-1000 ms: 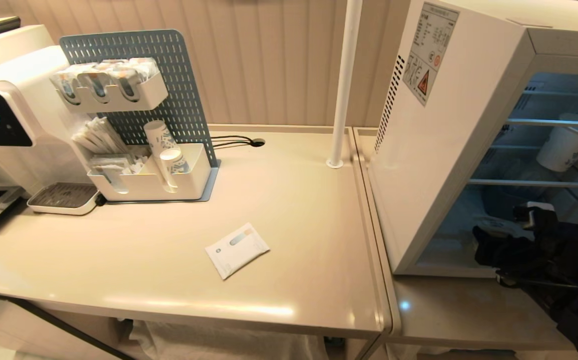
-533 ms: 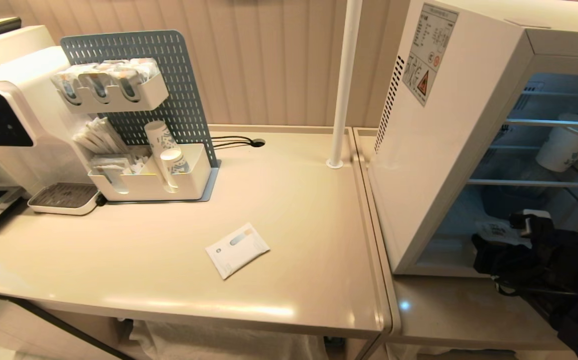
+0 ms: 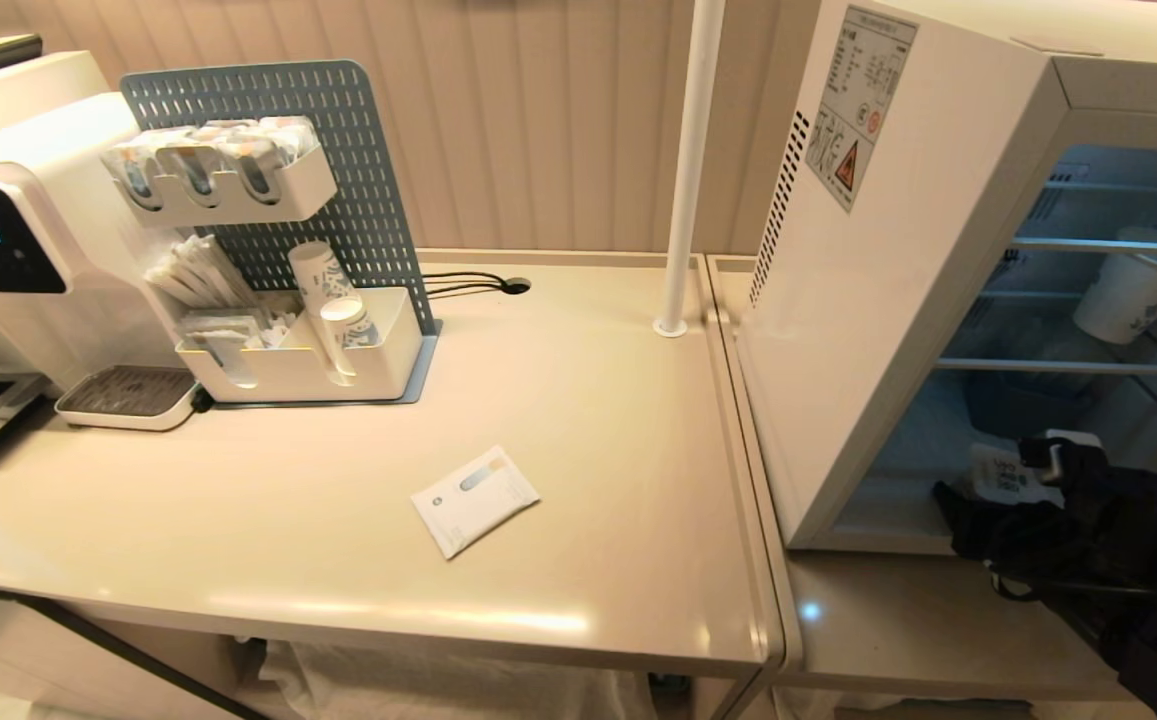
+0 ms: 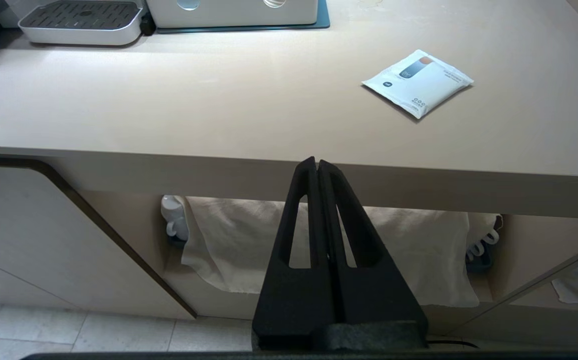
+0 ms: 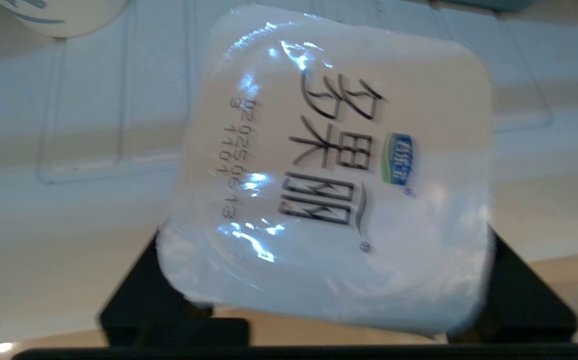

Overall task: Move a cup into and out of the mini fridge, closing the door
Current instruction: Put the yoghurt in the freezer

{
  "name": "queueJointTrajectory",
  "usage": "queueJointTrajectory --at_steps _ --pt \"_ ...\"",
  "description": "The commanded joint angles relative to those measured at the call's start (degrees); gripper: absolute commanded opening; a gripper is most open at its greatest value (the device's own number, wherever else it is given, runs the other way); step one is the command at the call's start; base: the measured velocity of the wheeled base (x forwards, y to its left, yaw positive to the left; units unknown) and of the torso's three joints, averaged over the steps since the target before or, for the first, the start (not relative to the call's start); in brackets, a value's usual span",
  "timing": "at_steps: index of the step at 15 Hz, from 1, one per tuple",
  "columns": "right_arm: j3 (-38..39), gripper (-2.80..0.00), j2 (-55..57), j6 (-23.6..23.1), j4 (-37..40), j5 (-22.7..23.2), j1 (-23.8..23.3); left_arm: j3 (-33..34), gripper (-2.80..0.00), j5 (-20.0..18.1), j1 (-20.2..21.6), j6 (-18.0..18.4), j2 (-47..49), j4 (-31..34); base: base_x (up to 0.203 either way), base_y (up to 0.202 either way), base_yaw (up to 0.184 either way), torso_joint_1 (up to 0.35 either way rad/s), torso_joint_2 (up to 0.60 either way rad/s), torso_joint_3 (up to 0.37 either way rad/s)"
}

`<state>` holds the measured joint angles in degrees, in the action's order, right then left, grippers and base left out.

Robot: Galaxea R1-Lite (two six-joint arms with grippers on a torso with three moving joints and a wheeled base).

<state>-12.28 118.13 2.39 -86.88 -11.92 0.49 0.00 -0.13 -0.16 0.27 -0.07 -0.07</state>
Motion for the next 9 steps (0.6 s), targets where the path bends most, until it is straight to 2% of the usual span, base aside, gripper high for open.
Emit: queueJointTrajectory --at_steps 1,9 --pt "0.32 0.00 -0.86 -0.15 -0.78 -0.03 0.04 0.00 -2.80 -0.04 -0.02 0.00 0.07 -0.01 0.000 0.000 0.000 0.000 0.00 0.000" --pt "8.17 0.00 -13.92 -1.05 -0.78 -0.03 3.25 0.00 -2.80 -0.04 -0.02 0.08 0.06 -0.01 0.000 0.000 0.000 0.000 0.00 0.000"
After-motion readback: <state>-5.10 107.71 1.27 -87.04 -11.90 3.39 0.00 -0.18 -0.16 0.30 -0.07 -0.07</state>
